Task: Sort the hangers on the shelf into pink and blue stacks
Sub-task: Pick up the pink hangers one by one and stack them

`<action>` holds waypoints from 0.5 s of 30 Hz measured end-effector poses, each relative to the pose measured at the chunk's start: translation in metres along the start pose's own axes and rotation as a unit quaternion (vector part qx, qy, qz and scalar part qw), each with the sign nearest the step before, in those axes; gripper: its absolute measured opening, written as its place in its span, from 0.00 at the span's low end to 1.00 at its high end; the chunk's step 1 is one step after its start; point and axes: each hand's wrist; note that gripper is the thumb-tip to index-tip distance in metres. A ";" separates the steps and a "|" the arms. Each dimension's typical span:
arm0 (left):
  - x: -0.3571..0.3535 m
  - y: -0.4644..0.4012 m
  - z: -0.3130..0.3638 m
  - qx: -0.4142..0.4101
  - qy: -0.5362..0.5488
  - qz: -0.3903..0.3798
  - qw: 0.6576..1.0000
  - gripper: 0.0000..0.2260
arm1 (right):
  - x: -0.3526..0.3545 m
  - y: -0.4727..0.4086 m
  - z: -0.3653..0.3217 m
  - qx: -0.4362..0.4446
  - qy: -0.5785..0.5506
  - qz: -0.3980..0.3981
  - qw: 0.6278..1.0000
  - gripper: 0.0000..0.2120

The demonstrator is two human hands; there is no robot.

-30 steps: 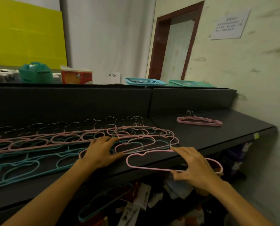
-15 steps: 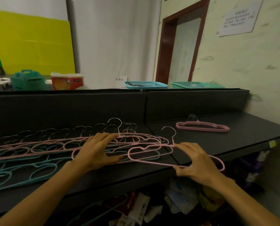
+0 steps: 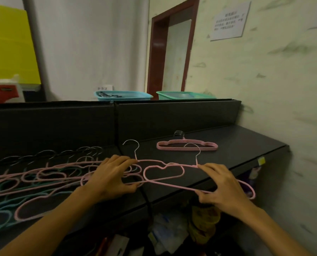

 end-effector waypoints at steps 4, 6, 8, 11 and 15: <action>-0.015 -0.049 0.026 -0.030 0.003 -0.016 0.999 0.40 | 0.007 -0.009 0.038 -0.019 0.009 0.018 1.000 0.44; -0.021 -0.075 0.036 -0.043 0.004 -0.019 0.999 0.42 | 0.010 -0.017 0.056 -0.030 0.011 0.028 0.999 0.43; -0.029 -0.099 0.043 -0.054 0.016 -0.019 0.998 0.42 | 0.011 -0.026 0.073 -0.039 0.013 0.027 0.999 0.42; -0.038 -0.138 0.054 -0.066 0.016 -0.026 0.997 0.37 | 0.013 -0.044 0.101 -0.049 0.007 0.028 0.998 0.42; -0.049 -0.183 0.063 -0.080 0.036 -0.026 0.996 0.36 | 0.013 -0.071 0.130 -0.057 -0.005 0.046 0.997 0.40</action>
Point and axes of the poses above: each hand's wrist, its own y-axis away from the middle knuckle, its own x-axis out of the back of the hand, z = x × y, and after that the axes turned 4 degrees about x, right-handed
